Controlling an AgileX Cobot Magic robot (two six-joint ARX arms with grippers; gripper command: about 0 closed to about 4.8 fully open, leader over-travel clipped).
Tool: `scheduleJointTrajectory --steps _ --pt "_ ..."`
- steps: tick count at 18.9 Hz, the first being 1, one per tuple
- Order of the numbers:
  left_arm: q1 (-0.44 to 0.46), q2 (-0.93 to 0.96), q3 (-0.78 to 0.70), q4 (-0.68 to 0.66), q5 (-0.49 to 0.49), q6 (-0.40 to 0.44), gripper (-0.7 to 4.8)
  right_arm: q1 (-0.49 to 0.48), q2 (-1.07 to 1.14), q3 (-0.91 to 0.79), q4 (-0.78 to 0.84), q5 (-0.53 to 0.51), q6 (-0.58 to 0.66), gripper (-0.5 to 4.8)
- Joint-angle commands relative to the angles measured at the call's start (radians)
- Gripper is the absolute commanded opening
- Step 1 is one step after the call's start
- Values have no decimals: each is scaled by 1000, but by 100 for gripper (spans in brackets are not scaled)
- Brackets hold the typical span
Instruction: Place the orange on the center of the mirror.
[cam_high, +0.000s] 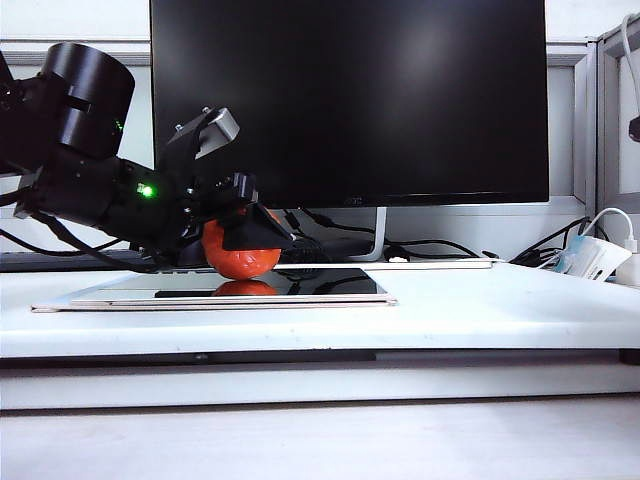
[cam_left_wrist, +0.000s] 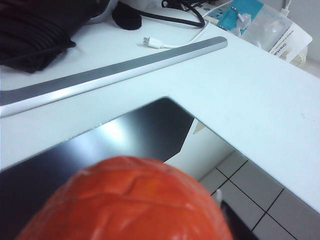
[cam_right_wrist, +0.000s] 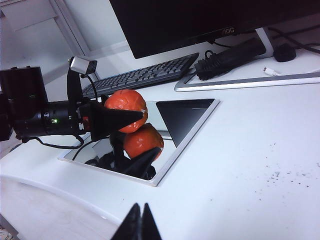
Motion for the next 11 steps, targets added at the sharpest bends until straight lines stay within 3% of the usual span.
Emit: scheduleJointTrajectory --steps 1,2,3,4,5,11 --pt "-4 5 0 -32 1 0 247 0 2 -7 15 2 -3 -1" --pt "-4 5 0 -32 0 0 253 0 2 -7 15 2 -3 -1" --pt "-4 5 0 -31 0 0 311 0 2 -7 15 2 -3 -1" --pt "-4 5 0 -30 0 0 442 0 2 -7 15 2 -3 -1" --pt "-4 4 0 -30 0 0 471 0 2 -7 16 2 -3 -1" --pt "-4 2 0 31 1 -5 473 0 2 -7 17 2 -2 -1"
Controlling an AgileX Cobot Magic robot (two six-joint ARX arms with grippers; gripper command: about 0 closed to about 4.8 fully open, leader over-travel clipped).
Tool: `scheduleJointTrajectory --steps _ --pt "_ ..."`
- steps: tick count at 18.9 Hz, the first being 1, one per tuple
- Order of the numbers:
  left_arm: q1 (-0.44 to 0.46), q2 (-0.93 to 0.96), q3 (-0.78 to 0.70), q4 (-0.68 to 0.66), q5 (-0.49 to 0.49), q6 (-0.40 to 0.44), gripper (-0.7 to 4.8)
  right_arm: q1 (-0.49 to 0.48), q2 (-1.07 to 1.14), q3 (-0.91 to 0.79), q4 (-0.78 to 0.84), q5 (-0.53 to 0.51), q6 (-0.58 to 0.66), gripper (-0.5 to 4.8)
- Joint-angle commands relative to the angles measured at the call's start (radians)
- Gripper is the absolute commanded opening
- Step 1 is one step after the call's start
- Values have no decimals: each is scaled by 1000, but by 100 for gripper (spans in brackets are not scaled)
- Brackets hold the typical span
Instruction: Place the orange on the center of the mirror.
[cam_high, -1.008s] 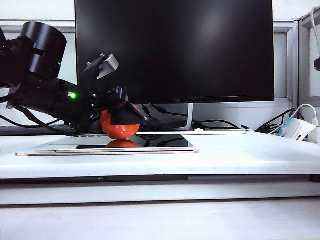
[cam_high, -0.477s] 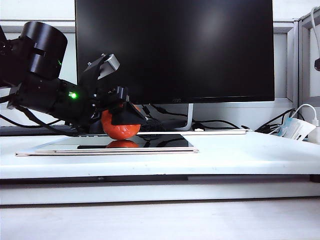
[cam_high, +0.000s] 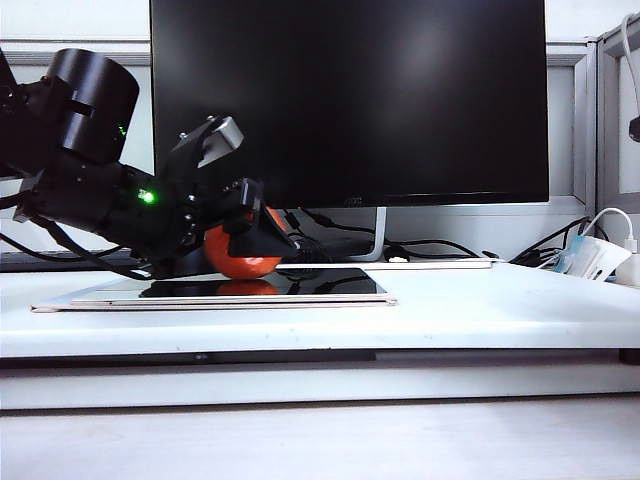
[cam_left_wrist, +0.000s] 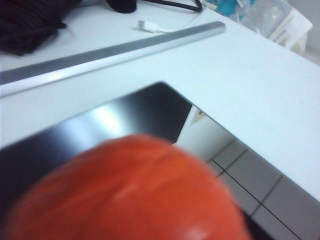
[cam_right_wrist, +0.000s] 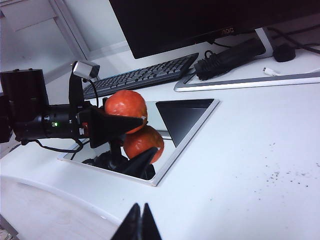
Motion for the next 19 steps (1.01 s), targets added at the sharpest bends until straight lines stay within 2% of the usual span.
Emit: scheduleJointTrajectory --steps 1,9,10,11,13,15,16,19 --pt "0 -8 0 54 4 -4 479 0 2 -7 17 1 -3 -1" --pt "1 -130 2 152 -29 -4 479 0 2 -7 17 3 -3 -1" --pt "1 -182 2 134 -27 -4 370 0 2 -7 17 5 -3 -1" --pt "1 -254 2 80 -44 1 -42 0 2 -7 18 5 -3 -1" --pt "-1 -373 2 10 -186 12 -7 -1 2 -7 18 8 -3 -1" --pt "2 -521 2 -125 -286 18 -6 0 1 -7 18 31 -3 -1" --pt "1 -562 2 -163 -321 35 -6 0 0 -7 18 30 -3 0" --pt "0 -792 2 -322 -333 50 -6 0 -3 -7 17 27 -3 -1"
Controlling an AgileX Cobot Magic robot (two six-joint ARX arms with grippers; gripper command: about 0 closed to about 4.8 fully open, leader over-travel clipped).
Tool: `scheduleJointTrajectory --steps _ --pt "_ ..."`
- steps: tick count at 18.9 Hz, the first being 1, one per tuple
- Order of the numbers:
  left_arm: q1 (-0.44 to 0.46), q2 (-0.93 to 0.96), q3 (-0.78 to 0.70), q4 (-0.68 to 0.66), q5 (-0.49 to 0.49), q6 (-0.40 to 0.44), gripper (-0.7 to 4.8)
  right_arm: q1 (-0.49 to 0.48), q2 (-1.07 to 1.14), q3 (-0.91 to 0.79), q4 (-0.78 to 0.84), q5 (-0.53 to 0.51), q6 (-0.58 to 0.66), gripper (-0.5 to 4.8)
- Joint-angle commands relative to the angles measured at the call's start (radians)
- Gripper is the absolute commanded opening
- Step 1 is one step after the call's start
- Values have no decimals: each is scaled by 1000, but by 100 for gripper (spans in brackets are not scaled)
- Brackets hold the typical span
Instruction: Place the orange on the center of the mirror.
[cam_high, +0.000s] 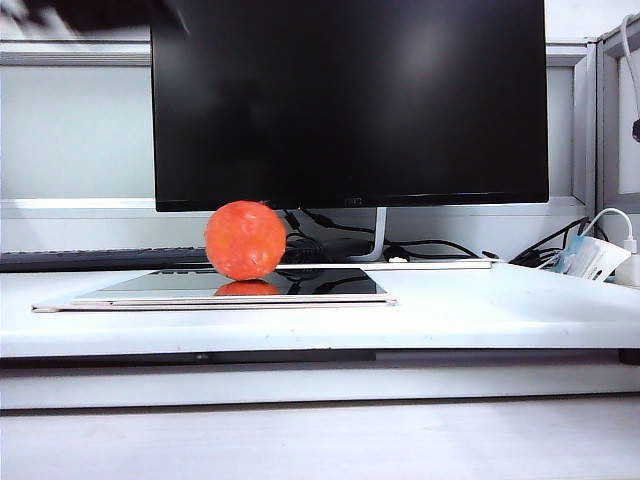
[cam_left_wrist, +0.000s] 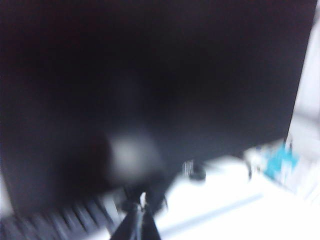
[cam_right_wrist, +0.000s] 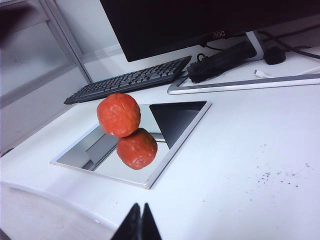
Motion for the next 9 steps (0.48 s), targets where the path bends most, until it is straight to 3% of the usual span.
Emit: scheduleJointTrajectory --steps 1,7,9 --pt "2 -196 6 -80 -6 8 -5 1 -2 -7 16 -1 -3 0" --pt "2 -330 6 -77 -3 8 -5 0 -2 -7 16 -1 -3 0" --pt "-12 -366 6 -181 -3 8 -5 0 -2 -7 16 -1 -3 0"
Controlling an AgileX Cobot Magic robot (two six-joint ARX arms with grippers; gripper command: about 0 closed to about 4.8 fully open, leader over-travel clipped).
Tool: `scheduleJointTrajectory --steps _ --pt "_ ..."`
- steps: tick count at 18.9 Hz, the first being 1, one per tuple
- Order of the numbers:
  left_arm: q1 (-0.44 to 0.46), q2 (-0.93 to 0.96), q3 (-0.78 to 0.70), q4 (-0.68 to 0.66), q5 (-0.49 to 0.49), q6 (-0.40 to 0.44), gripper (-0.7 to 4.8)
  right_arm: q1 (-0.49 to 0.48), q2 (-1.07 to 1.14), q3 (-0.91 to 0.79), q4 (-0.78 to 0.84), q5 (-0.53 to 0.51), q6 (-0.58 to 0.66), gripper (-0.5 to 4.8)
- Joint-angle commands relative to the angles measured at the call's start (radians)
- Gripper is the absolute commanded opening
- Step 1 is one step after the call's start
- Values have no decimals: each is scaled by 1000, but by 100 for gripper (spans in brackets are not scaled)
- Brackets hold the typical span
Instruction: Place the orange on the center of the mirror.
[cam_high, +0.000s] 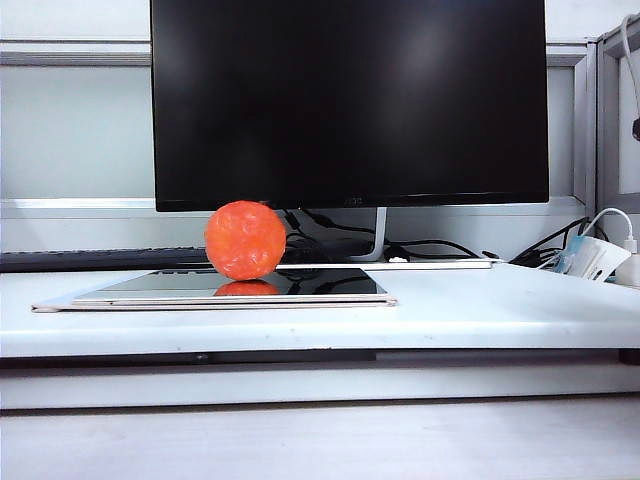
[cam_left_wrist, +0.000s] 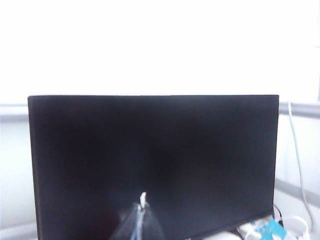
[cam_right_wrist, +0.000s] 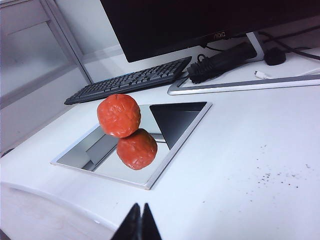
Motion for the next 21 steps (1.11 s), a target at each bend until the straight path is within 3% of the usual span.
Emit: scheduleJointTrajectory --steps 1,2,3,4,6,7,9,12,15,18,21 --pt "-5 -89 3 -205 -3 6 -5 0 0 -7 17 -2 -3 0" --pt "43 -151 3 -324 7 187 -5 -1 0 -7 14 0 -3 -1" --pt "94 -188 3 -402 6 199 -5 -1 0 -7 13 -4 -3 0" --pt "267 -278 3 -666 -54 47 -5 1 0 -7 13 -4 -3 0" --pt "439 -367 -33 -855 -217 -107 -5 -1 0 -7 14 -4 -3 0" --pt "474 -436 -107 -824 -299 -104 -5 1 0 -7 14 -5 -3 0" --pt "475 -565 -296 -630 -276 -42 -5 -1 0 -7 13 -4 -3 0" --pt "478 -680 -476 -504 -260 -77 -5 0 0 -7 13 -5 -3 0" --pt "477 -757 -587 -504 -210 -120 -5 0 0 -7 13 -6 -3 0" --pt "476 -766 -643 -512 -122 -120 -5 0 0 -7 14 -7 -3 0" --pt "475 -766 -666 -506 -103 -107 -5 0 0 -7 13 -6 -3 0"
